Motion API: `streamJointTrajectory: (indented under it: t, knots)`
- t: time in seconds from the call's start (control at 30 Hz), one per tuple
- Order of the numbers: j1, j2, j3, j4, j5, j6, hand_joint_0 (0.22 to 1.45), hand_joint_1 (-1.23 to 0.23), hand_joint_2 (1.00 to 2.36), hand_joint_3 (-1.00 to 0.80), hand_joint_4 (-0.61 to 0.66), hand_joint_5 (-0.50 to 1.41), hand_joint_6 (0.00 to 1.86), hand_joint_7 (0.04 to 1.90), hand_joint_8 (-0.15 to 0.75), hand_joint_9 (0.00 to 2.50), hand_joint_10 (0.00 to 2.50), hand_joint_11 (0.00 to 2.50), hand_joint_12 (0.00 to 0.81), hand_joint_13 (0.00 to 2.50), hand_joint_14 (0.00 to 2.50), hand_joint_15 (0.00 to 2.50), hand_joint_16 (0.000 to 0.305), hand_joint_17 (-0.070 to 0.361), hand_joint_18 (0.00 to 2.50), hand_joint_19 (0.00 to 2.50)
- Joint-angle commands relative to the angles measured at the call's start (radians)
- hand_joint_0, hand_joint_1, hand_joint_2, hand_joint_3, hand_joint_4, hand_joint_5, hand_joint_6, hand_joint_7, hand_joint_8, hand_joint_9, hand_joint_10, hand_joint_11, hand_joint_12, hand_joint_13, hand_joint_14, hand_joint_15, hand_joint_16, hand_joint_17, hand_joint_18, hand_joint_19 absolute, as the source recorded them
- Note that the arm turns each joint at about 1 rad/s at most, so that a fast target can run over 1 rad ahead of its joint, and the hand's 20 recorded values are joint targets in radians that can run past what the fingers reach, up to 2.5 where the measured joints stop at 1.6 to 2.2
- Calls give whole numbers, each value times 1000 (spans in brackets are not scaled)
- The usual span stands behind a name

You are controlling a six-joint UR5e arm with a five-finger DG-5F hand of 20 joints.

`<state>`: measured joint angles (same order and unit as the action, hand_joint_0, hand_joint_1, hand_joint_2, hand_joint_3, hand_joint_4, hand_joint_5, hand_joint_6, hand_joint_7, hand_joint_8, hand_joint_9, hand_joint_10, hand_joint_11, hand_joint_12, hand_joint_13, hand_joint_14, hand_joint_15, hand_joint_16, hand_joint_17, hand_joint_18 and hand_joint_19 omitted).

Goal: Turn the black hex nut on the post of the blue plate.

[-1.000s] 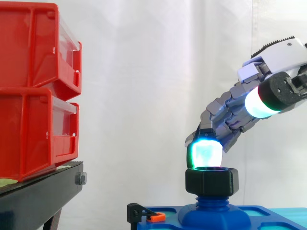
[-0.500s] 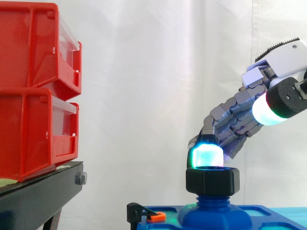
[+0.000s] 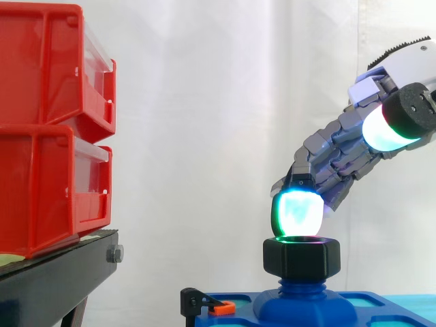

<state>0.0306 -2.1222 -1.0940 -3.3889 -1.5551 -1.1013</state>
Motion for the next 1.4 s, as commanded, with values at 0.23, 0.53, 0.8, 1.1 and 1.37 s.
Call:
streamJointTrajectory:
  t: [0.23, 0.53, 0.8, 1.1, 1.37]
  knots:
    - [0, 1, 0, -13, 3, 0, 447, -300, 1000, -500, 294, -215, 503, 885, 301, 233, 0, 0, 382, 214, 1, 52, 54, 121, 289, 338]
    - [0, 2, -1, -24, 3, 0, 448, -299, 1000, -500, 292, -215, 503, 882, 301, 233, 0, 0, 382, 217, 0, 58, 54, 121, 291, 346]
    - [0, 11, -1, -43, 9, 0, 449, -300, 1000, -500, 289, -215, 503, 880, 301, 235, 0, 0, 381, 222, 0, 59, 54, 121, 293, 339]
    - [0, 30, 0, -44, 12, 0, 449, -300, 1000, -500, 290, -216, 503, 880, 303, 247, 0, 0, 380, 236, 1, 62, 54, 121, 296, 346]
    - [6, 41, 0, -89, 27, 1, 450, -301, 1000, -500, 289, -218, 503, 880, 302, 256, 0, 0, 378, 250, 3, 71, 54, 121, 299, 345]
